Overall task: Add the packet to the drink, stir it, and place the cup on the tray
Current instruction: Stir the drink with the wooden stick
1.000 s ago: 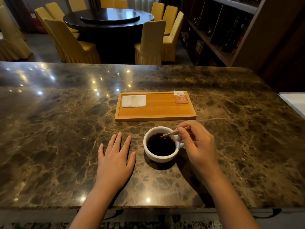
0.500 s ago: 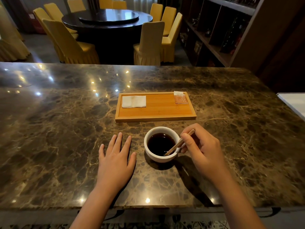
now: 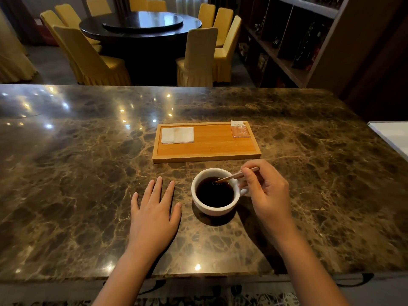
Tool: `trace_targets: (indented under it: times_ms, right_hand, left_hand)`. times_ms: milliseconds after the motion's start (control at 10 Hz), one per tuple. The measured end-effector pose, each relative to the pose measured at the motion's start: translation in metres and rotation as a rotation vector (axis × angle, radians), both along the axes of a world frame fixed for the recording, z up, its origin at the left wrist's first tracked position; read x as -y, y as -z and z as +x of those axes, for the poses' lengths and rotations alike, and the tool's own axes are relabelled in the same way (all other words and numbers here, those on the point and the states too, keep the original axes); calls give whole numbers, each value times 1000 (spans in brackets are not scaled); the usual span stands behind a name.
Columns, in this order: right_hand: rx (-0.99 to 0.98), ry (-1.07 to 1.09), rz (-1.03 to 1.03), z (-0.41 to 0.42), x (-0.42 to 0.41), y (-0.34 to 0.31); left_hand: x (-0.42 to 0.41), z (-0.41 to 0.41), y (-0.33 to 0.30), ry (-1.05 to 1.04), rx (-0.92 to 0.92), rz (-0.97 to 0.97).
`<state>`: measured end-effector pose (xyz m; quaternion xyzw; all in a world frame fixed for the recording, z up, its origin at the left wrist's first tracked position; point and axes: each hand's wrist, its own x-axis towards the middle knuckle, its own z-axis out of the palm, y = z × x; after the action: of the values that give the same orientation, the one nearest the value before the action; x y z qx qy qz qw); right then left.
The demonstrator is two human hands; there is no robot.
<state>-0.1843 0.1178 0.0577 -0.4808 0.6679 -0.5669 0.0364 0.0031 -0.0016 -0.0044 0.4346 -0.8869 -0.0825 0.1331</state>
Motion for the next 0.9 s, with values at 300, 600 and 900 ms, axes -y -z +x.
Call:
trace_targets:
  times_ms: [300,600,900]
  right_hand:
    - [-165,-33,85,-3,-17,-11]
    - [167,-153,16,14,-7,-1]
    - [-139,17,31,7,-8,0]
  left_hand:
    - [-1,0,0,1,-7,-1]
    - [-1,0,-1,-5,6,2]
    - [0,0,0,-2,1,8]
